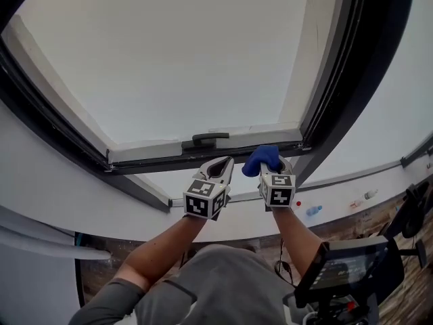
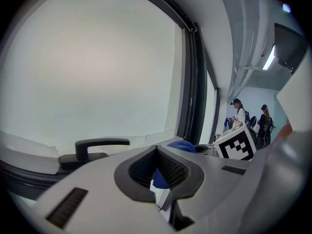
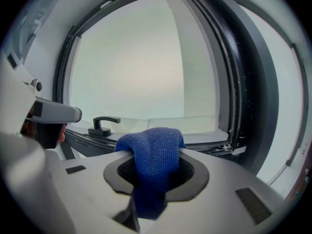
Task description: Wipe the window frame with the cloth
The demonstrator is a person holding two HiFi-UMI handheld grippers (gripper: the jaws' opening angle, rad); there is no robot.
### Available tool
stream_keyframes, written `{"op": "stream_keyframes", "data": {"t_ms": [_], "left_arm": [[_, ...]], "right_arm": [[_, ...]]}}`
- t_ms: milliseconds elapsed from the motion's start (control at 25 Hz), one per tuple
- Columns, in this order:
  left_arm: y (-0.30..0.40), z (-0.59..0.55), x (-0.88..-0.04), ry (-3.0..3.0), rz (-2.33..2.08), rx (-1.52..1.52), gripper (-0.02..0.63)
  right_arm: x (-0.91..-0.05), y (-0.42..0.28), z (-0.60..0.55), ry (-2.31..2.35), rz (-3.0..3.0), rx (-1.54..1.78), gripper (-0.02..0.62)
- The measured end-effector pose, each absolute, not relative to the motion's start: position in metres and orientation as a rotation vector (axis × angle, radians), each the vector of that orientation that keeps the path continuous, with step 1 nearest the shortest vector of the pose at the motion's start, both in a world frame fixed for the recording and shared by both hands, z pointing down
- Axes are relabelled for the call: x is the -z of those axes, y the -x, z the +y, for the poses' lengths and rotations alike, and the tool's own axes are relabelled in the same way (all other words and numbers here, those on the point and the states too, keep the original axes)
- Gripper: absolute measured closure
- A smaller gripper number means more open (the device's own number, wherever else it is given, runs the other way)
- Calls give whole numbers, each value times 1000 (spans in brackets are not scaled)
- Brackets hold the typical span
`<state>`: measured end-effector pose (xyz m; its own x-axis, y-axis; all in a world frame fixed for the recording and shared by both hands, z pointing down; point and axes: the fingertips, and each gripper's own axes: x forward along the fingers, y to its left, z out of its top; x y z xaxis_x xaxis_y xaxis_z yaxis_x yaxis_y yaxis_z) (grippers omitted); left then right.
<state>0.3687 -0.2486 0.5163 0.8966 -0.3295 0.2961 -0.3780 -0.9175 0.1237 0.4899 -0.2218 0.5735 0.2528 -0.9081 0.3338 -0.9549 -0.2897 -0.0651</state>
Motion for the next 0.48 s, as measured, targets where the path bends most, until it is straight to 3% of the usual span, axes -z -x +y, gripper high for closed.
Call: {"op": "stream_keyframes", "data": {"t_ms": [480], "left_arm": [[-438,-215,-535,-2908,-421,-446,597]], "right_arm": [[-579,-569,-187,-2438,-1683,-450,476]]}}
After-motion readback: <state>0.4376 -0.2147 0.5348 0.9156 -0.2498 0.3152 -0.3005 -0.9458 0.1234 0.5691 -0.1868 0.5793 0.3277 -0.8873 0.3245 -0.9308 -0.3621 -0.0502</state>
